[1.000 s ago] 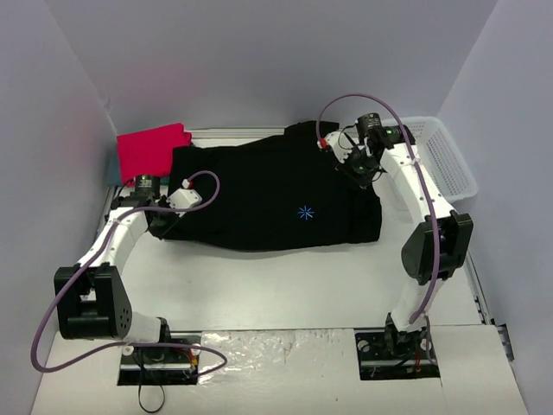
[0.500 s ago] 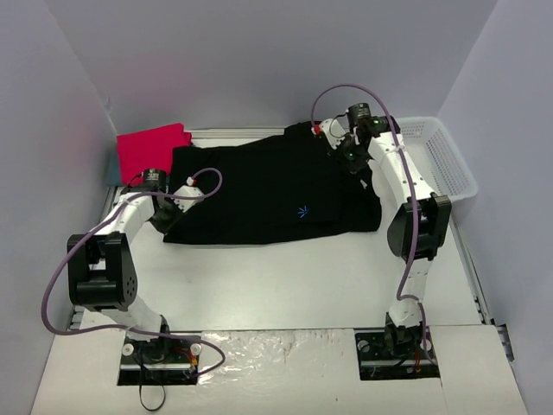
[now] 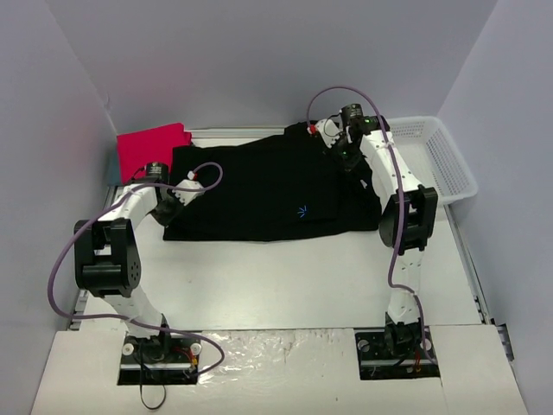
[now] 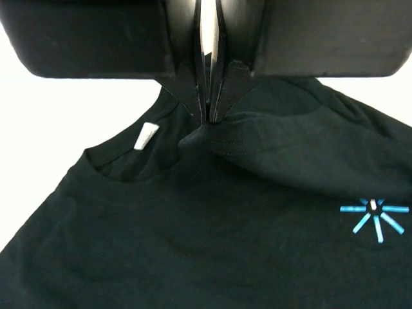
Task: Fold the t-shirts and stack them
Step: Fold the flattened tshirt in 1/3 of the way
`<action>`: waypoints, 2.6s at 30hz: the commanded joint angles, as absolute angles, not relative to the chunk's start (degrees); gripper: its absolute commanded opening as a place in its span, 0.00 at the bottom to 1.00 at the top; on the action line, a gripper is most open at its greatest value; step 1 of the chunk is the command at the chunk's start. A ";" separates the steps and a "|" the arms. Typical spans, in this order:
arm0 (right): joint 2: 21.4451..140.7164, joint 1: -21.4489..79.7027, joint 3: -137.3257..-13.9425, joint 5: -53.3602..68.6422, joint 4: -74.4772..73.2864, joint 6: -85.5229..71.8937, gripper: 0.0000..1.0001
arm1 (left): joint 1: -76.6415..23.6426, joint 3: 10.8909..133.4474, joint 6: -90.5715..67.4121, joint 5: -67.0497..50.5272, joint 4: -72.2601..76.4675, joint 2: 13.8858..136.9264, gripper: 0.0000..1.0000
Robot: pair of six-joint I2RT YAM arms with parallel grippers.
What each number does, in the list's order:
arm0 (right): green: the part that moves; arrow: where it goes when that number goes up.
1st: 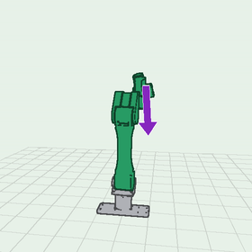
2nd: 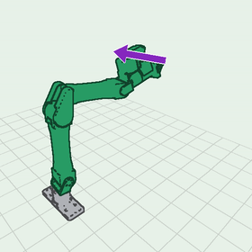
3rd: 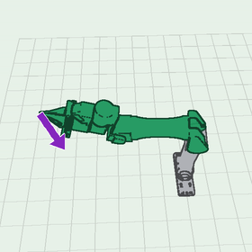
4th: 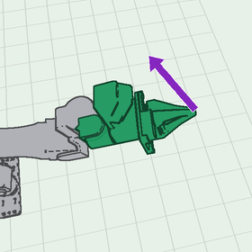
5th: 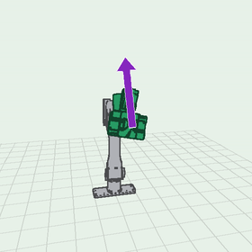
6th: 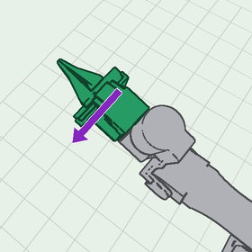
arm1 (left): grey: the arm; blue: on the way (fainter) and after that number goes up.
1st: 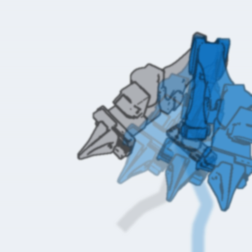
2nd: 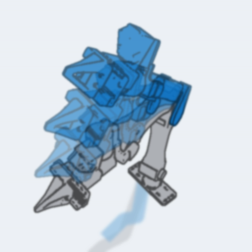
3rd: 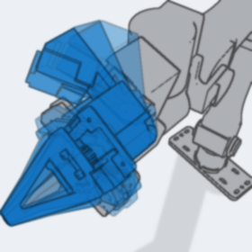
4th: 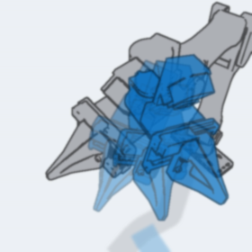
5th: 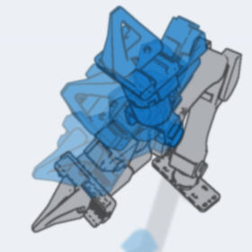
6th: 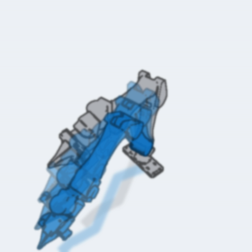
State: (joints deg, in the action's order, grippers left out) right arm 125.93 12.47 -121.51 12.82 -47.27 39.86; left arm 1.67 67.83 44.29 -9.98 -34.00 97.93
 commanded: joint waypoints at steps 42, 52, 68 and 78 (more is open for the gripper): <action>131.49 14.41 -131.93 5.18 -36.91 33.84 0.33 | 3.51 66.45 41.66 -1.23 -33.84 87.28 0.64; 115.59 15.12 -105.68 12.12 -37.88 41.12 0.35 | 4.57 60.21 35.95 -0.53 -34.45 77.00 0.73; 115.13 19.07 -93.87 16.52 -41.22 45.97 0.37 | 5.45 54.93 26.55 -3.60 -34.54 71.98 0.73; 119.70 19.42 -96.15 17.40 -41.31 47.02 0.40 | 5.54 53.97 24.79 -3.60 -33.66 72.42 0.73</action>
